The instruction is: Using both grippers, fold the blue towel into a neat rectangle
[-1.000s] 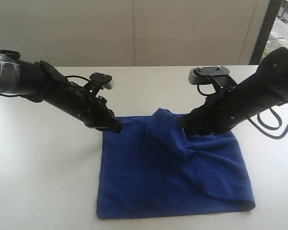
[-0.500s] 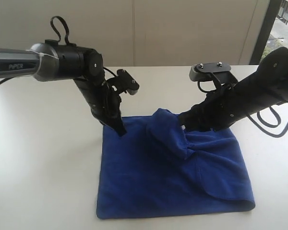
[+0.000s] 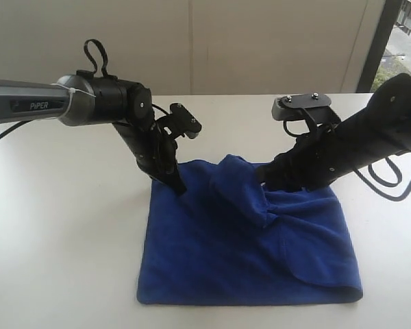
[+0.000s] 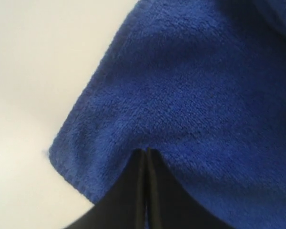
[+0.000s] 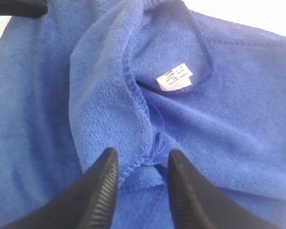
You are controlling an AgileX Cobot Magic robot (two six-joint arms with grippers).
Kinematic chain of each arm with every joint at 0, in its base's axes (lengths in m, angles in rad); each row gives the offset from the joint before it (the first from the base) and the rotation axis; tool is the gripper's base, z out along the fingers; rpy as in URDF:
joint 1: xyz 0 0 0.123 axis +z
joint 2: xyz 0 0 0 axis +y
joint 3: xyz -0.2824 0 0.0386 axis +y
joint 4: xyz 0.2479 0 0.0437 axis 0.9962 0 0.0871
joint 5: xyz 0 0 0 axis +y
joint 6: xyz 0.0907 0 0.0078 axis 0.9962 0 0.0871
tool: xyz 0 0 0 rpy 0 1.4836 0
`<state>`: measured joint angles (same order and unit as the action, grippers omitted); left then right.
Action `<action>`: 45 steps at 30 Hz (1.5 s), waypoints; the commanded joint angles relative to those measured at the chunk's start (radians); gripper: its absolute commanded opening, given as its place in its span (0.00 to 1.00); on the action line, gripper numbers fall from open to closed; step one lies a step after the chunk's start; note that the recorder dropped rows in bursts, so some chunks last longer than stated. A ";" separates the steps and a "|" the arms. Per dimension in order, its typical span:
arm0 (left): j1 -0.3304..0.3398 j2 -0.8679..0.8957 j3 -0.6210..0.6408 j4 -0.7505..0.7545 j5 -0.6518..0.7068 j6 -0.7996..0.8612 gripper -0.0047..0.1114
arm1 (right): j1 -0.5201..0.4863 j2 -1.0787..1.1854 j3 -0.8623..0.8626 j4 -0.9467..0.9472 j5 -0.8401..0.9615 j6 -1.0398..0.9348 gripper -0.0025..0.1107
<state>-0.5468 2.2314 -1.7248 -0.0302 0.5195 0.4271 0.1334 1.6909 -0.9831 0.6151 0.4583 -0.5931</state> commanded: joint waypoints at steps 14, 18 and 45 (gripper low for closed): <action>0.028 -0.029 0.007 0.016 0.126 -0.050 0.04 | -0.005 0.071 0.007 0.049 -0.022 -0.059 0.51; 0.028 -0.085 0.007 -0.005 0.120 -0.050 0.04 | -0.005 0.109 0.007 0.314 -0.028 -0.295 0.52; 0.026 -0.286 0.020 -0.125 0.325 0.018 0.04 | -0.004 0.188 0.005 0.771 0.248 -0.740 0.17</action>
<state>-0.5237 1.9706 -1.7075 -0.1379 0.8242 0.4407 0.1334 1.8810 -0.9792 1.3328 0.6262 -1.2690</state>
